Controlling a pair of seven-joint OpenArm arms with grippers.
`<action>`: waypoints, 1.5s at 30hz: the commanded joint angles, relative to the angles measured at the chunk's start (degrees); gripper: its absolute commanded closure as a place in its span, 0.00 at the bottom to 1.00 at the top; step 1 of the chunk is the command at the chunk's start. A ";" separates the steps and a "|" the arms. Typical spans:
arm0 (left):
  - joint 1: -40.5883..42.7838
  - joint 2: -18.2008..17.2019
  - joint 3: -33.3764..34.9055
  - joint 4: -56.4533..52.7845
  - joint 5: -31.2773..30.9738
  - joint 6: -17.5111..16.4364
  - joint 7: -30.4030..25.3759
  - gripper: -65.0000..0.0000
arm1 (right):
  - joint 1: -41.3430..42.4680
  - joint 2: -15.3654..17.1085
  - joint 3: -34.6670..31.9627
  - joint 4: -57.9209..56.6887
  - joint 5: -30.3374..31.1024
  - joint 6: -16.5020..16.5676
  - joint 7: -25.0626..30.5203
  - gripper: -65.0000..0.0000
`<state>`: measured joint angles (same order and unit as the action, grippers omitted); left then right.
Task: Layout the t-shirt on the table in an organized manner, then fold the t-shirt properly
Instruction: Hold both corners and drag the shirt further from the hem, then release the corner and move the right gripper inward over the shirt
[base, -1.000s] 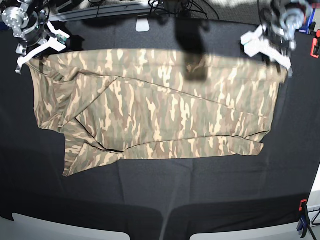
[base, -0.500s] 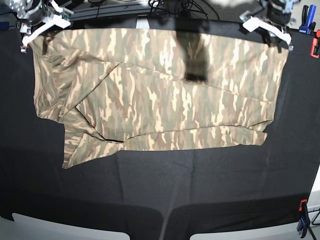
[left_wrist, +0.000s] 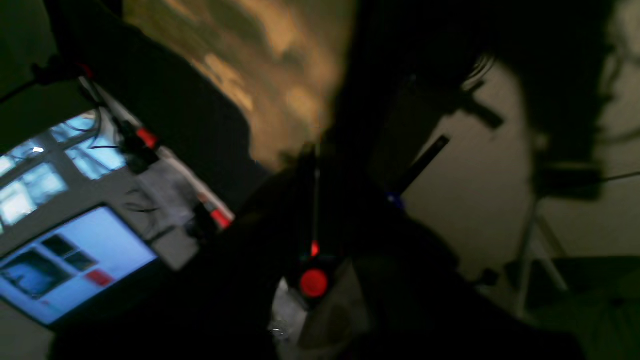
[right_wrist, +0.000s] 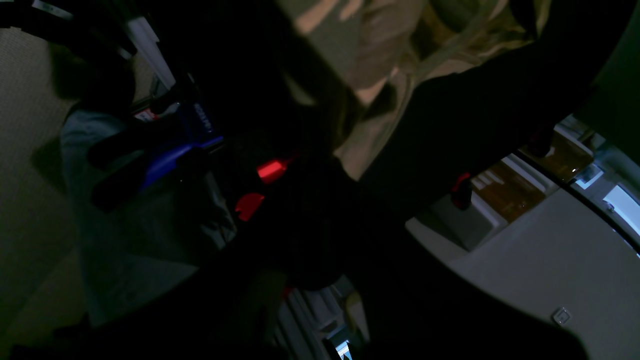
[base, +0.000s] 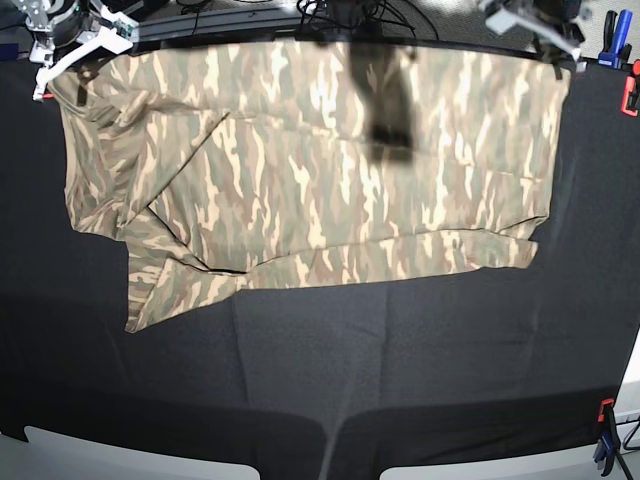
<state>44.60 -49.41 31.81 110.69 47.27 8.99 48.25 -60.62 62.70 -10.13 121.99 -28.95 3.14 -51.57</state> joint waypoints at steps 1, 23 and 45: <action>0.33 -0.63 -0.26 0.83 1.14 0.92 0.17 1.00 | -0.20 0.83 0.44 0.76 -1.11 -0.66 -1.31 1.00; -0.13 0.83 -0.28 5.77 2.21 10.62 14.49 0.71 | -0.39 0.72 0.39 3.10 2.29 -0.15 4.92 0.68; -0.15 5.68 -0.28 11.98 2.60 11.65 8.26 0.71 | 20.50 -14.80 0.35 -1.90 18.49 5.92 12.02 0.68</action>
<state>44.10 -43.31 31.75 121.67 48.73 19.92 56.80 -40.14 47.13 -10.13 119.20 -10.11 9.52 -40.14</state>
